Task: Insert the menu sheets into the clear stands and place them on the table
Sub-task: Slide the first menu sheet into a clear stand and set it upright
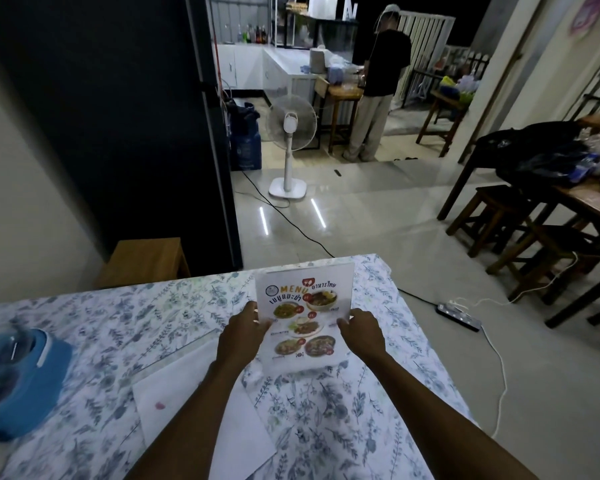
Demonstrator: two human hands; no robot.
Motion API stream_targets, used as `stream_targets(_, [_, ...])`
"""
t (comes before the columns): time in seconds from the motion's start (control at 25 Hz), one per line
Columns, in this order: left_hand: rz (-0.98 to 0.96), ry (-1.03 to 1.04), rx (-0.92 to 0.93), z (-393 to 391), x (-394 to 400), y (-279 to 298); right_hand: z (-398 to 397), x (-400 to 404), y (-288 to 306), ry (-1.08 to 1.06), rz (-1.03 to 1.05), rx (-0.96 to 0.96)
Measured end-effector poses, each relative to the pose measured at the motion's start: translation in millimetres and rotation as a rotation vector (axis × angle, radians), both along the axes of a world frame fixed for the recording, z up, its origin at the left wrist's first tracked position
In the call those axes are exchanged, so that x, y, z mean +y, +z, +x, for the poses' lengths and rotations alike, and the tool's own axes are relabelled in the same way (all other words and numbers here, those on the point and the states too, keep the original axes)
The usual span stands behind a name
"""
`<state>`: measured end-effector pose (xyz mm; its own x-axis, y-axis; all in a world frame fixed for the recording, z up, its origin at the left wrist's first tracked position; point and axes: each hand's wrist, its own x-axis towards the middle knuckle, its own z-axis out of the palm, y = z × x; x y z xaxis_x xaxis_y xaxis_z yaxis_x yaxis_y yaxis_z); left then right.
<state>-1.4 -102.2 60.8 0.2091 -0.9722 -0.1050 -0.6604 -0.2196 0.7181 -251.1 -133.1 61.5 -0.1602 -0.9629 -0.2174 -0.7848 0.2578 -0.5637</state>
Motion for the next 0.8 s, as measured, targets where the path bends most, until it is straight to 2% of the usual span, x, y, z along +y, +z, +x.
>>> stream_targets(0.32, [-0.026, -0.162, 0.116, 26.6, 16.1, 12.3, 37.8, 34.2, 14.1, -0.002, -0.037, 0.005])
stream_targets(0.52, [-0.047, -0.171, 0.103, 50.8, 42.6, 9.2, 85.8, 59.3, 16.4, 0.007, -0.040, -0.040])
stream_targets(0.8, [0.034, -0.093, 0.060, 116.9, 104.9, -22.1, 163.6, 94.7, -12.1, 0.208, 0.034, 0.003])
